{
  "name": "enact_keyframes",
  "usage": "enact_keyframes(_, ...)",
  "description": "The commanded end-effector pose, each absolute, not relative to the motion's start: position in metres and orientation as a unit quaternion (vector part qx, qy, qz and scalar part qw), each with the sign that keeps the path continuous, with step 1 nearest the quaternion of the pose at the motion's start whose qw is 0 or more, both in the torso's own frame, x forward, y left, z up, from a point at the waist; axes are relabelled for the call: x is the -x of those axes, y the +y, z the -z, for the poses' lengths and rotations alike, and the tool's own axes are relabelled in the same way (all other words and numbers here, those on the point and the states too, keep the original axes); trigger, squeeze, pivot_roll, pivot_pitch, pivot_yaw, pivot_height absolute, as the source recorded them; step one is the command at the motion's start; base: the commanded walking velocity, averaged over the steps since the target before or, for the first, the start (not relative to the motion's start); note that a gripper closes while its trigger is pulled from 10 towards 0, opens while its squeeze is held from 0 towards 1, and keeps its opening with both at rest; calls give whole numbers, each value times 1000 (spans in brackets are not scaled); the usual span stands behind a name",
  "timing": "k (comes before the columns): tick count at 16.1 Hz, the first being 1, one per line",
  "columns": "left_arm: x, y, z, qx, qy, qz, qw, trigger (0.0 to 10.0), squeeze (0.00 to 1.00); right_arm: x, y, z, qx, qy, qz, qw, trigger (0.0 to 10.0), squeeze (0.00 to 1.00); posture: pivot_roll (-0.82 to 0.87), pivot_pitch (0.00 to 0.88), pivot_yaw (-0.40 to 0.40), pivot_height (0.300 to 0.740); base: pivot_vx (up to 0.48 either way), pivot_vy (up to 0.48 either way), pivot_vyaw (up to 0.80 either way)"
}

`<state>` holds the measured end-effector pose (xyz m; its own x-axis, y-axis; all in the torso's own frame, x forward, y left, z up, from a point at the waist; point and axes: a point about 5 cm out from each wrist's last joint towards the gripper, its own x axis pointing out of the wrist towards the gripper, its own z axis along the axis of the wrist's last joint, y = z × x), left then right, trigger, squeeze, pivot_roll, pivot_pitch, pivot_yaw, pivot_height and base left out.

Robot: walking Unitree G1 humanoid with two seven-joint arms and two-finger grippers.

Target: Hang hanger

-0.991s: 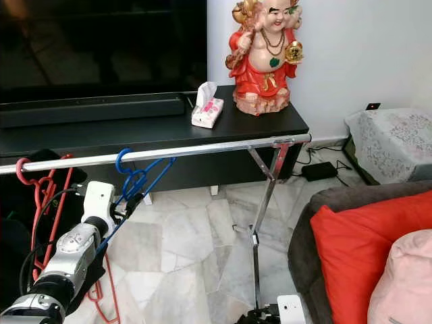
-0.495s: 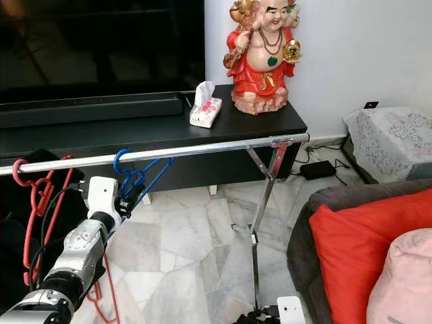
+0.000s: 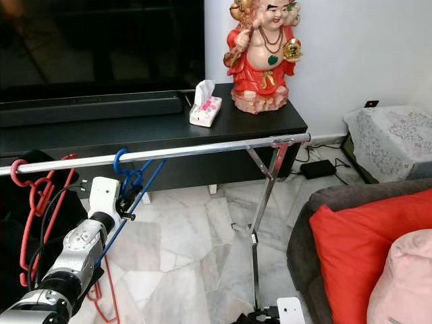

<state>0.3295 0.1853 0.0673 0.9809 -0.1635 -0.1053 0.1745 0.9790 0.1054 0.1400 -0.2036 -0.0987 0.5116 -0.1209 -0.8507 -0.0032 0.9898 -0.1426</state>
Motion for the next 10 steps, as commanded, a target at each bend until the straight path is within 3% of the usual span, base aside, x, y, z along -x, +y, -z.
enact_keyframes(1, -327, 189, -66, -64, 48, 84, 993, 0, 0, -139, -203, 99, 57, 490, 37, 869, 10000, 0, -161, 0, -20, 740, 0, 0, 0)
enact_keyframes(10, -322, 187, -63, -76, 47, 102, 991, 0, 0, -141, -202, 98, 55, 489, 38, 870, 10000, 0, -157, 0, -17, 740, 0, 0, 0)
